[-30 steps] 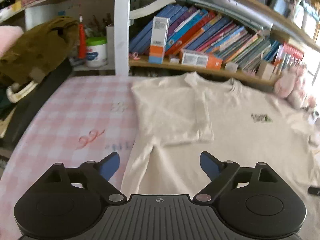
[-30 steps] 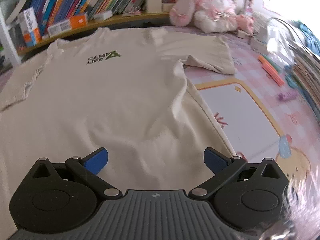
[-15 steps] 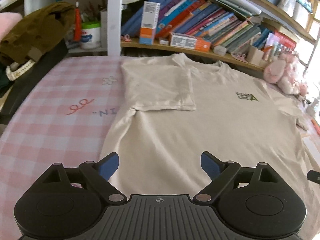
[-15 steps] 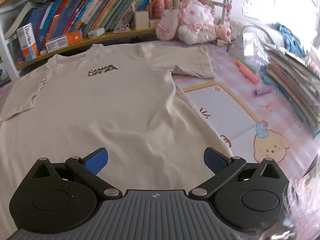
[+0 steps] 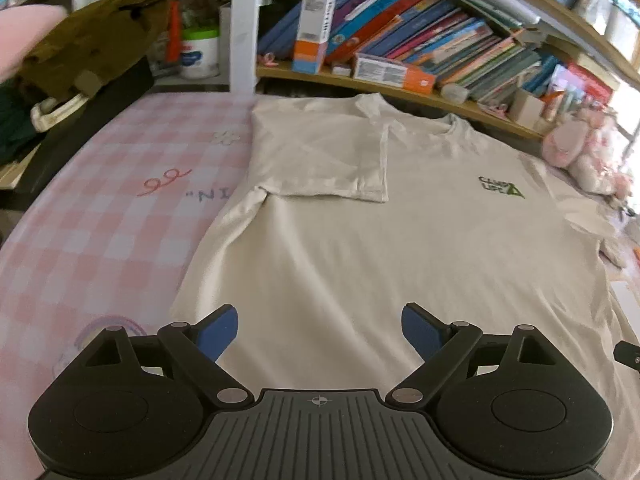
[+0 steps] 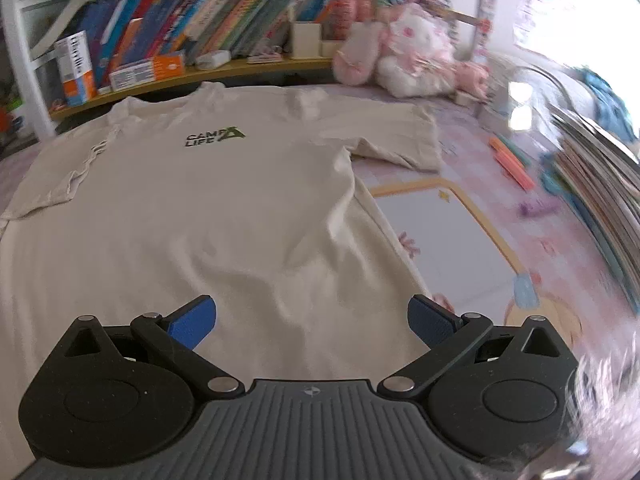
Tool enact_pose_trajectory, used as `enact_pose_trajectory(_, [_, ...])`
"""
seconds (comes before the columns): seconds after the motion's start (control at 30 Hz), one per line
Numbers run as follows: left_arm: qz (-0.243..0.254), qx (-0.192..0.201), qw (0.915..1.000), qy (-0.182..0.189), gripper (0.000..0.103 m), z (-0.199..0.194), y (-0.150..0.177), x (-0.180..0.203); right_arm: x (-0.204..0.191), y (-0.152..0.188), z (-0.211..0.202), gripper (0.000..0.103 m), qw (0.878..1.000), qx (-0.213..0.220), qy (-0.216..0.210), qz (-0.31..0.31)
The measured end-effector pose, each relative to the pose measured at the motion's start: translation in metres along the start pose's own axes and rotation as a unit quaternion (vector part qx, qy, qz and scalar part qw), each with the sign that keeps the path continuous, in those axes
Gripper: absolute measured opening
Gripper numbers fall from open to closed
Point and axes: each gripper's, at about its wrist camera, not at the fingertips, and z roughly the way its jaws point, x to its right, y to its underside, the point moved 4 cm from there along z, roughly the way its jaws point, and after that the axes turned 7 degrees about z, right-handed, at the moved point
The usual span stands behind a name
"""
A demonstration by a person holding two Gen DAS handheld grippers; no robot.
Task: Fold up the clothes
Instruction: 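Grasp the other sleeve with the right gripper and fold it onto the body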
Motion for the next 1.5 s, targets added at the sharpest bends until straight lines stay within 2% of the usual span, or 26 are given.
enact_pose_trajectory(0.2, [-0.015, -0.005, 0.9989, -0.043, 0.091, -0.009, 0.008, 0.047, 0.043, -0.03, 0.023, 0.103, 0.999, -0.002, -0.045, -0.017])
enact_pose_trajectory(0.37, [-0.04, -0.007, 0.9966, -0.072, 0.091, -0.013, 0.016, 0.081, 0.08, -0.049, 0.046, 0.103, 0.997, -0.019, -0.081, -0.006])
enact_pose_trajectory(0.5, [-0.031, -0.016, 0.9962, -0.08, 0.091, -0.016, 0.017, 0.103, 0.103, -0.06, 0.061, 0.103, 0.994, -0.036, -0.098, 0.019])
enact_pose_trajectory(0.63, [-0.015, -0.008, 0.9966, -0.08, 0.091, -0.013, 0.015, 0.116, 0.118, -0.069, 0.072, 0.1, 0.99, -0.048, -0.121, 0.051])
enact_pose_trajectory(0.8, [-0.005, -0.02, 0.9975, -0.067, 0.091, 0.004, 0.014, 0.132, 0.135, -0.085, 0.088, 0.081, 0.98, -0.062, -0.154, 0.106])
enact_pose_trajectory(0.87, [0.004, -0.026, 0.9976, -0.064, 0.091, 0.007, 0.015, 0.138, 0.141, -0.093, 0.096, 0.067, 0.975, -0.07, -0.166, 0.13])
enact_pose_trajectory(0.97, [0.02, -0.037, 0.9969, -0.067, 0.091, 0.01, 0.016, 0.145, 0.152, -0.103, 0.113, 0.057, 0.958, -0.093, -0.193, 0.192])
enact_pose_trajectory(1.1, [0.018, -0.045, 0.9958, -0.077, 0.091, 0.01, 0.018, 0.144, 0.162, -0.109, 0.136, 0.055, 0.91, -0.14, -0.246, 0.302])
enact_pose_trajectory(1.17, [0.014, -0.049, 0.9953, -0.082, 0.092, 0.011, 0.018, 0.142, 0.163, -0.112, 0.147, 0.055, 0.893, -0.153, -0.26, 0.334])
enact_pose_trajectory(1.37, [0.007, -0.067, 0.9938, -0.088, 0.092, 0.015, 0.021, 0.138, 0.162, -0.12, 0.174, 0.055, 0.848, -0.15, -0.29, 0.418])
enact_pose_trajectory(1.5, [0.008, -0.077, 0.9929, -0.091, 0.092, 0.017, 0.024, 0.136, 0.178, -0.127, 0.181, 0.054, 0.836, -0.112, -0.264, 0.467])
